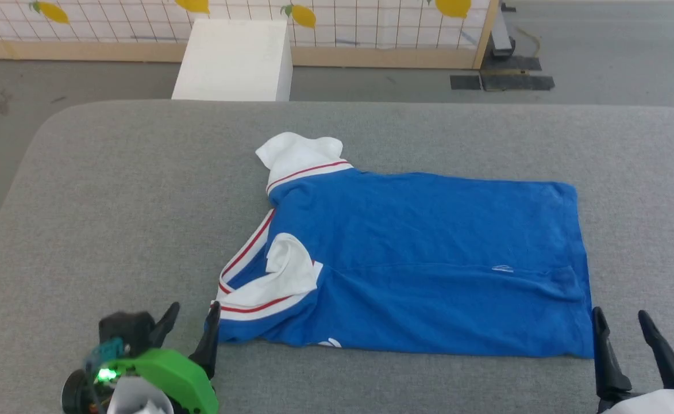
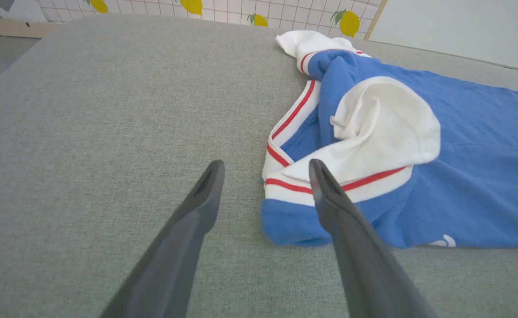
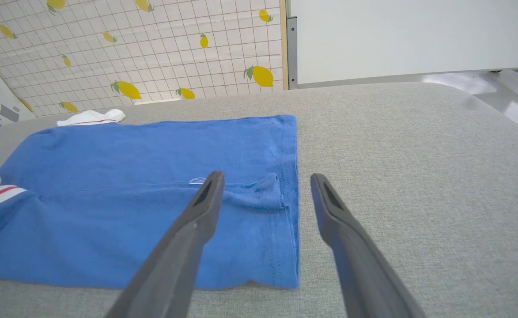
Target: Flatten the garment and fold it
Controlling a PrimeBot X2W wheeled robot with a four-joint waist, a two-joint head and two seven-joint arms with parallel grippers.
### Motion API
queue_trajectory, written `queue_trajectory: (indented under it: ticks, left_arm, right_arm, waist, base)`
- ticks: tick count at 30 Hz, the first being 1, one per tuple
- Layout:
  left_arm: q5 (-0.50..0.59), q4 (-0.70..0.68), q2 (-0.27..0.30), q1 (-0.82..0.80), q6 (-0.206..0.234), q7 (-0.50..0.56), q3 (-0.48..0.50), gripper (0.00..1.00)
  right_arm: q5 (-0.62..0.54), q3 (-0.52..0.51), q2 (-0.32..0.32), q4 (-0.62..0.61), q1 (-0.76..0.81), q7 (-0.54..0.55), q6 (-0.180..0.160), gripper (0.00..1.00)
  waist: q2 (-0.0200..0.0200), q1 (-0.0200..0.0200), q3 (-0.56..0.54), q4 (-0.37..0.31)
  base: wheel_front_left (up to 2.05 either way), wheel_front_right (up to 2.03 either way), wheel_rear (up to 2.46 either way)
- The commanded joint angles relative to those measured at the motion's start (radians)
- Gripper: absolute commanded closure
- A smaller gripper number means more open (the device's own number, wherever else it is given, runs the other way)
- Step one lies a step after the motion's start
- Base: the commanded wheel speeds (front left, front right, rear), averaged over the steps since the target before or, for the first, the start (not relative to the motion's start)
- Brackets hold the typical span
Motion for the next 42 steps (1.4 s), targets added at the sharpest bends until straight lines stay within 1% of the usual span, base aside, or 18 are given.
queue_trajectory:
  ticks: [1,4,6,8,9,12,15,16,19,23,25,27,31,33,35,42]
  left_arm:
    - [-0.019,0.019,0.01,-0.028,-0.014,0.032,-0.001,0.0]
    - [-0.069,0.076,0.022,-0.067,-0.04,0.138,-0.011,0.0]
    - [-0.091,0.113,0.029,-0.088,-0.045,0.21,-0.02,0.0]
    - [-0.099,0.15,0.037,-0.106,-0.039,0.265,-0.024,0.0]
    - [-0.099,0.161,0.042,-0.114,-0.041,0.278,-0.028,0.0]
    - [-0.123,0.202,0.031,-0.138,-0.04,0.302,-0.024,0.0]
    - [-0.148,0.237,0.015,-0.154,-0.055,0.324,-0.037,0.0]
    - [-0.162,0.253,0.004,-0.165,-0.077,0.32,-0.059,1.0]
    - [-0.173,0.261,-0.002,-0.168,-0.092,0.3,-0.075,1.0]
    - [-0.179,0.26,-0.004,-0.168,-0.098,0.259,-0.073,1.0]
    - [-0.182,0.249,-0.004,-0.164,-0.094,0.237,-0.063,1.0]
    - [-0.177,0.231,0.0,-0.158,-0.088,0.22,-0.058,1.0]
    - [-0.168,0.205,0.006,-0.154,-0.082,0.209,-0.06,1.0]
    - [-0.166,0.195,0.005,-0.156,-0.079,0.205,-0.061,1.0]
    - [-0.166,0.189,0.002,-0.161,-0.078,0.205,-0.065,1.0]
    - [-0.166,0.179,-0.004,-0.169,-0.074,0.208,-0.078,1.0]
  right_arm:
    - [0.003,0.007,0.002,0.004,-0.009,0.005,-0.001,0.0]
    - [0.004,0.018,0.002,0.003,-0.016,0.009,-0.001,0.0]
    - [0.003,0.023,0.002,0.003,-0.021,0.013,-0.001,0.0]
    - [0.002,0.025,0.002,0.003,-0.024,0.017,-0.001,0.0]
    - [0.001,0.025,0.002,0.004,-0.026,0.019,-0.001,0.0]
    - [0.0,0.023,0.003,0.006,-0.034,0.024,-0.001,0.0]
    - [0.001,0.02,0.003,0.002,-0.033,0.028,-0.001,0.0]
    - [0.003,0.018,0.003,-0.003,-0.031,0.034,-0.001,0.0]
    - [-0.002,0.018,0.003,-0.008,-0.031,0.044,-0.001,0.0]
    - [-0.024,0.02,-0.003,-0.026,-0.047,0.088,-0.001,0.0]
    - [-0.019,0.016,-0.019,-0.029,-0.06,0.136,-0.001,0.0]
    - [0.003,0.006,-0.04,-0.027,-0.074,0.213,-0.001,0.0]
    - [0.023,-0.051,-0.069,-0.013,-0.104,0.365,-0.001,0.0]
    - [0.025,-0.079,-0.076,-0.005,-0.118,0.424,-0.001,0.0]
    - [0.021,-0.075,-0.093,0.001,-0.123,0.464,-0.001,0.0]
    - [0.026,-0.069,-0.084,0.058,-0.144,0.549,-0.001,0.0]
  waist:
    - [0.0,0.0,0.011,-0.004]
    - [0.0,0.0,0.021,-0.012]
    - [0.0,0.0,0.026,-0.018]
    - [0.0,0.0,0.029,-0.023]
    - [0.0,0.0,0.032,-0.026]
    - [0.0,0.0,0.038,-0.036]
    - [0.0,0.0,0.042,-0.042]
    - [0.0,0.0,0.046,-0.046]
    - [0.0,0.0,0.048,-0.044]
    - [0.0,0.0,0.055,-0.038]
    - [0.0,0.0,0.06,-0.034]
    - [0.0,0.0,0.068,-0.029]
    - [0.0,0.0,0.081,-0.013]
    - [0.0,0.0,0.085,-0.005]
    - [0.0,0.0,0.089,0.005]
    - [0.0,0.0,0.097,0.027]
  base:
    - [0.0,0.0,0.0]
    - [0.0,0.0,0.0]
    - [0.0,0.0,0.0]
    - [0.0,0.0,0.0]
    - [0.0,0.0,0.0]
    - [0.0,0.0,0.0]
    - [0.0,0.0,0.0]
    - [0.0,0.0,0.0]
    - [0.0,0.0,0.0]
    - [0.0,0.0,0.0]
    - [0.0,0.0,0.0]
    - [0.0,0.0,0.0]
    - [0.0,0.0,0.0]
    - [0.0,0.0,0.0]
    - [0.0,0.0,0.0]
    - [0.0,0.0,0.0]
